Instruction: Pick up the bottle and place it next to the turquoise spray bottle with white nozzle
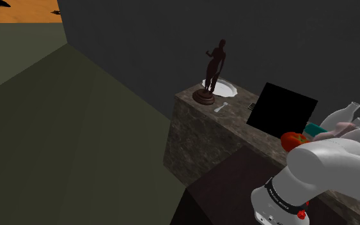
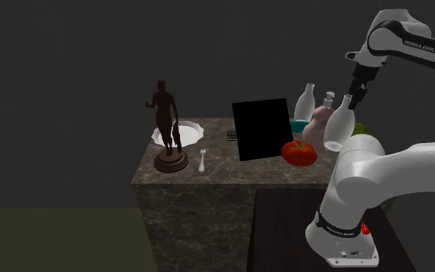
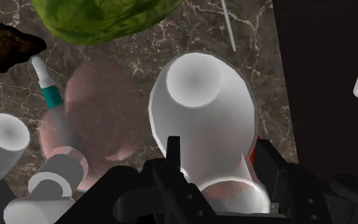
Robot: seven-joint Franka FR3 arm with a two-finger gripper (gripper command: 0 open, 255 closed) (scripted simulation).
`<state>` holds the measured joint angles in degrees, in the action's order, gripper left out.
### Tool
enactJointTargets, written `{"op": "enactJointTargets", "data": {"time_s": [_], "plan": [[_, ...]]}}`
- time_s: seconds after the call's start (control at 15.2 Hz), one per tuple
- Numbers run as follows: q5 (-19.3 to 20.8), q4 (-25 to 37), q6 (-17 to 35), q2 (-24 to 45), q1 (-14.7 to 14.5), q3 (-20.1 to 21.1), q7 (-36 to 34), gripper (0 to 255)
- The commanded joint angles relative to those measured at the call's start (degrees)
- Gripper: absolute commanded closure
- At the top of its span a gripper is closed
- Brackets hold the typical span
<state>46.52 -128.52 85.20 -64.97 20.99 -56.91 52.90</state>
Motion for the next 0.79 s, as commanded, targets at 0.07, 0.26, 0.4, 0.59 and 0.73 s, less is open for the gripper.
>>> {"op": "enactJointTargets", "data": {"time_s": [0.07,0.26,0.4,0.59,0.73], "plan": [[1.2,-2.0,1.5,-0.8,0.5,-1.3,-0.3,255],[2.5,-3.8,3.0,-1.4,0.9,-2.7,-0.5,255],[3.5,-4.9,4.0,-1.7,1.1,-3.7,-0.7,255],[4.9,-6.6,5.6,-2.2,1.4,-5.3,-0.9,255],[5.8,-7.6,6.6,-2.5,1.6,-6.5,-1.1,255]]}}
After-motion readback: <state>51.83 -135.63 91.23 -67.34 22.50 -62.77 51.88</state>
